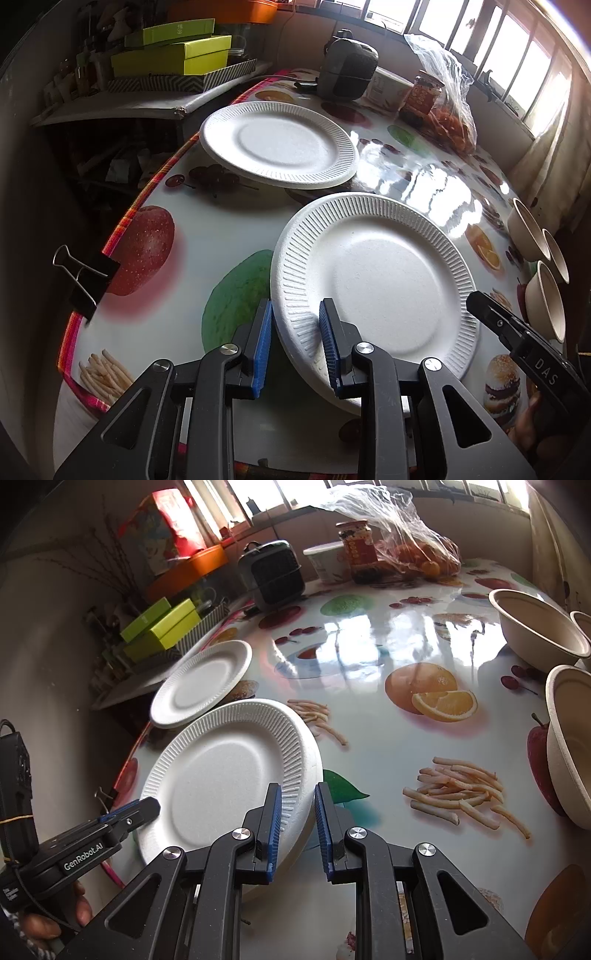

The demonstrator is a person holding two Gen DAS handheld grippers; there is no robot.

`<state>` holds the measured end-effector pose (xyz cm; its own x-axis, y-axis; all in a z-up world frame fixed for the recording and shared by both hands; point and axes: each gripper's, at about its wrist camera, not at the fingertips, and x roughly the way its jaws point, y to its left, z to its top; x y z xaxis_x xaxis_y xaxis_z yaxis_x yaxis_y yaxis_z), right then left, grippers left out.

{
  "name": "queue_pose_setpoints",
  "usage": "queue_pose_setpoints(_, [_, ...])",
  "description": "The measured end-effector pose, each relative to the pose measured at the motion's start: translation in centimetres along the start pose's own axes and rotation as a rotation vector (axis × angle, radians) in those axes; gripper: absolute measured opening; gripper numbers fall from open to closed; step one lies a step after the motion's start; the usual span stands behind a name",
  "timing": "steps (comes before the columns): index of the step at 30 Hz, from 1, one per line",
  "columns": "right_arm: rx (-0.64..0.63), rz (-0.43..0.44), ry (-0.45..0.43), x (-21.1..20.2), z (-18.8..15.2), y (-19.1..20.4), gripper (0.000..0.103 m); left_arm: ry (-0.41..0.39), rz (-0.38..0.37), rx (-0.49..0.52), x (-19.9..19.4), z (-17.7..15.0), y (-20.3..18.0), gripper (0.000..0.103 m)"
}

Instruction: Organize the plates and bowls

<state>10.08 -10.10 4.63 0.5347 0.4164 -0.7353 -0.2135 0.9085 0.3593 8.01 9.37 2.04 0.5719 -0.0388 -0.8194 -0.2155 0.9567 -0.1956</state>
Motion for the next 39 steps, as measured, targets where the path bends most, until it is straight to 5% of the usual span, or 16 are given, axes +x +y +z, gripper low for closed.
queue_pose_setpoints(16, [0.003, -0.001, -0.003, 0.0, 0.0, -0.1, 0.018, 0.001, 0.003, 0.007, 0.2, 0.0, -0.1, 0.028])
queue_pose_setpoints(22, [0.005, -0.003, -0.007, -0.2, 0.1, -0.4, 0.019, -0.001, -0.004, 0.008, 0.2, 0.0, -0.3, 0.036])
queue_pose_setpoints(39, [-0.001, -0.015, -0.061, -1.5, 2.0, -0.2, 0.034, -0.048, 0.005, -0.017, -1.4, 1.5, 0.8, 0.038])
